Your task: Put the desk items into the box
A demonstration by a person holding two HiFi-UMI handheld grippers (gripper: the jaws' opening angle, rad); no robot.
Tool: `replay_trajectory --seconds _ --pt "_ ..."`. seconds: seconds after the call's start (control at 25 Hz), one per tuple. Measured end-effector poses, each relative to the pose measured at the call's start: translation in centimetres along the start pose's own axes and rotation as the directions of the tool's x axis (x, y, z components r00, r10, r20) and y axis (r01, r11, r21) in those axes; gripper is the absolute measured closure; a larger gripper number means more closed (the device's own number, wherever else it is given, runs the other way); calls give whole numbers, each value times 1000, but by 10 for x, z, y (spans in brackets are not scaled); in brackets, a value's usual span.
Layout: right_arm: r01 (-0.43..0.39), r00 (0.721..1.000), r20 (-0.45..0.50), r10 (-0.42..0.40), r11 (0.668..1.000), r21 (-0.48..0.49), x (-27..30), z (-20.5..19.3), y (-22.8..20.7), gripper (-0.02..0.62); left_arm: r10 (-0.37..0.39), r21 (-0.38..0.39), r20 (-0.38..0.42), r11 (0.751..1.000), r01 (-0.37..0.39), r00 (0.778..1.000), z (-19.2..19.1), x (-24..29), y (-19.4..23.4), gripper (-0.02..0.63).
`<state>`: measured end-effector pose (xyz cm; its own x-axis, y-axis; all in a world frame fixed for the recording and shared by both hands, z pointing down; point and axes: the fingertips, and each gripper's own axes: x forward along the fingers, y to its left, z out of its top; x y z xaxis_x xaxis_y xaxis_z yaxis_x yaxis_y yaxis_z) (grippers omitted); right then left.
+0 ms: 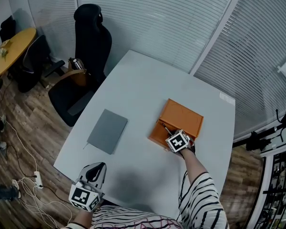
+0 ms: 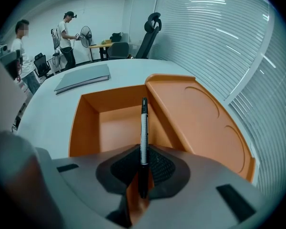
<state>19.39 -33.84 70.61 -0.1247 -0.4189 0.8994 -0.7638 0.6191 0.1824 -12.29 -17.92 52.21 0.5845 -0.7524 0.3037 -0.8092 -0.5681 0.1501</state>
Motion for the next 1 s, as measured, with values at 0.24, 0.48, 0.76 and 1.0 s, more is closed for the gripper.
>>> replay_trajectory --seconds 0.24,0.48,0.76,1.0 --pt "-36 999 3 36 998 47 5 -2 1 537 -1 -2 -3 1000 1 1000 0 3 1 583" --pt "-29 1000 11 28 997 71 6 -4 -1 535 -12 3 3 1000 12 1000 0 4 -2 583" --pt "-25 1000 -4 26 996 80 5 -7 -1 535 -13 11 -3 1000 13 1000 1 3 -3 583" --pt "-17 1000 19 15 995 96 4 -7 -2 492 -8 19 -5 1000 9 1000 2 -2 -5 583"
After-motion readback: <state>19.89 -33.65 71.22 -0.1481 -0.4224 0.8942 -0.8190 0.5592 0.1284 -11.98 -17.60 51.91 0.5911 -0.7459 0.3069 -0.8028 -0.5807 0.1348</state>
